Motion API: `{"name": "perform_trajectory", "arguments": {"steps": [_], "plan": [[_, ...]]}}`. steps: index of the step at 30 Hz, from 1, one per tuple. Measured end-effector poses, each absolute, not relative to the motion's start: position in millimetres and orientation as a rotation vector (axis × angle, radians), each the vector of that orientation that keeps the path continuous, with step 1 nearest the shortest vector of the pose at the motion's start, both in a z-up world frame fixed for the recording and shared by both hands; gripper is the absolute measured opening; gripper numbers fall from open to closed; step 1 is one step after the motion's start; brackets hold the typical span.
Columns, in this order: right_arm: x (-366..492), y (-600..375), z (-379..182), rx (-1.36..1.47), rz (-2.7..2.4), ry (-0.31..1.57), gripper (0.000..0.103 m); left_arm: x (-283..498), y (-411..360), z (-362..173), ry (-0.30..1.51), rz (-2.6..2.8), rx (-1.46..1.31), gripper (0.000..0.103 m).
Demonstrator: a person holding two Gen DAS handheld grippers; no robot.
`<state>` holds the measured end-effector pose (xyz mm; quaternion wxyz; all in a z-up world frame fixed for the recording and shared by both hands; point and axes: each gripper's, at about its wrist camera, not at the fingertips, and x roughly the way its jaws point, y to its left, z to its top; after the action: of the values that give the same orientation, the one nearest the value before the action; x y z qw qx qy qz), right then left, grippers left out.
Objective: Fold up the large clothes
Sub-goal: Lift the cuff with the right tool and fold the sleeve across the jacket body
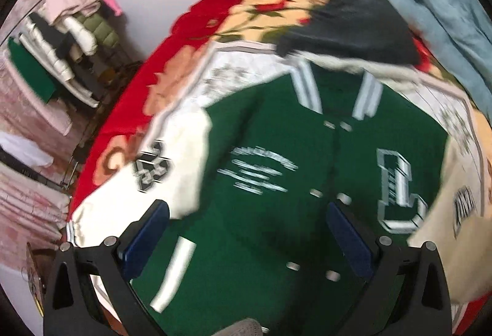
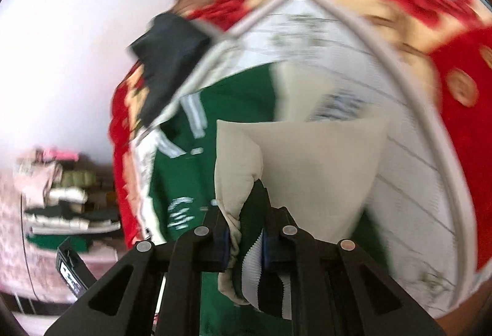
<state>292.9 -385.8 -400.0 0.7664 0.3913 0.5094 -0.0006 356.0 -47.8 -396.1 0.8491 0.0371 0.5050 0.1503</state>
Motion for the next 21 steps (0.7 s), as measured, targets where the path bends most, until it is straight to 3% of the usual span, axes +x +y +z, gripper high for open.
{"name": "perform_trajectory", "arguments": {"steps": [8,15,21], "plan": [[417,-191,-397,0.636,0.287,1.188,0.015,368,66,-402,1.066,0.486,-0.042,0.103],[484,-49,-487,0.458,0.412,1.353,0.015,377,132,-451,1.105,0.591,-0.072,0.103],[500,11,-565,0.260,0.386,1.516,0.019,389,160,-494,1.150,0.623,-0.059,0.103]]}}
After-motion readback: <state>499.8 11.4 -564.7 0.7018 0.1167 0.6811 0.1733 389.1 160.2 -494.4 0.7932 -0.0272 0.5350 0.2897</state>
